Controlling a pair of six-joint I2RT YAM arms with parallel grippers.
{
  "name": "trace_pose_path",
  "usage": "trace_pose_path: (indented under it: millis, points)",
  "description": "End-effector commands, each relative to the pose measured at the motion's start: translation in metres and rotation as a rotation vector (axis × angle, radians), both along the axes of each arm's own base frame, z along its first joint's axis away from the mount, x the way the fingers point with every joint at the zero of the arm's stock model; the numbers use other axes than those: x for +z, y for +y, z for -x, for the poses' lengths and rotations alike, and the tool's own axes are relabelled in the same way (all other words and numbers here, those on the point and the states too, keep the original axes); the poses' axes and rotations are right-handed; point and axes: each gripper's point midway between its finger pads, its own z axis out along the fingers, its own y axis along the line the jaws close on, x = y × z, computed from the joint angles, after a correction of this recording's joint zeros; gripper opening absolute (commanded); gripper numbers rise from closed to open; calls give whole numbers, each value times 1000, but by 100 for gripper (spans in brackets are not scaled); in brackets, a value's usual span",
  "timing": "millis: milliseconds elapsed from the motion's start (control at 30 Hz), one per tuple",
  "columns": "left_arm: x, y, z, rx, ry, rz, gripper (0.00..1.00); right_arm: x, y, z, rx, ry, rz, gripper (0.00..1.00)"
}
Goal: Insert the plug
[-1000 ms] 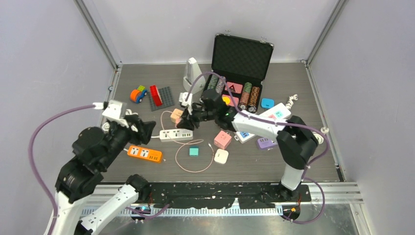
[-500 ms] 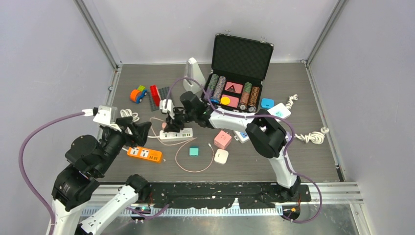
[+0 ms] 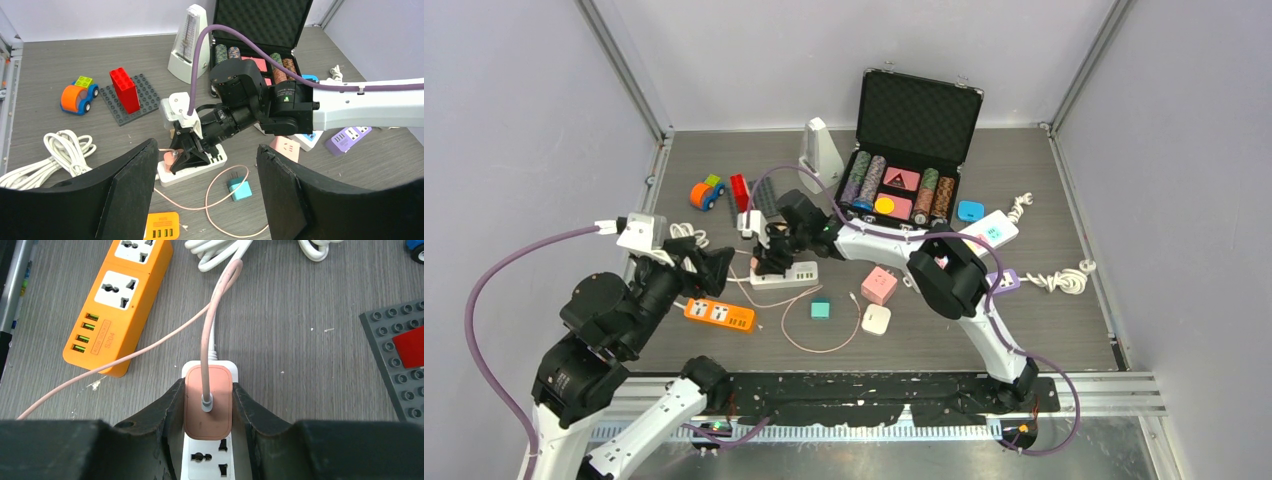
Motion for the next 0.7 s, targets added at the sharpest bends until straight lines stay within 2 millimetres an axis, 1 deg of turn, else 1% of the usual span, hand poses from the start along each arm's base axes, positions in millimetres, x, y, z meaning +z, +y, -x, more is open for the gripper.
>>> trace_pose_path:
  millis: [0, 133, 233, 267, 300, 367, 400, 433, 467, 667]
  points:
    - [8, 1, -4, 12, -35, 3, 72, 21, 10, -8, -10, -45, -14, 5]
    - [7, 1, -4, 12, -33, -4, 72, 23, 8, -13, -11, -76, 16, 5]
    - [5, 1, -5, 12, -31, -9, 72, 18, 9, -11, 11, -62, 42, 5]
    - [6, 1, -4, 13, -32, -9, 72, 26, 14, -13, 14, -71, 33, 5]
    - [6, 2, -4, 13, -32, -9, 73, 15, 12, -12, 18, -51, 64, 5]
    - [6, 1, -4, 11, -32, -7, 72, 11, 15, -11, 21, -36, 83, 5]
    - [5, 1, -4, 11, -30, -8, 73, 13, 17, -11, 23, -35, 80, 5]
    - [4, 2, -4, 12, -29, -9, 73, 8, 16, -10, 22, -24, 93, 6]
    - [4, 2, -3, 14, -27, -9, 73, 7, 17, -10, 18, -20, 96, 5]
    - [4, 3, -3, 17, -29, -5, 73, -8, 9, -11, -14, -21, 160, 5]
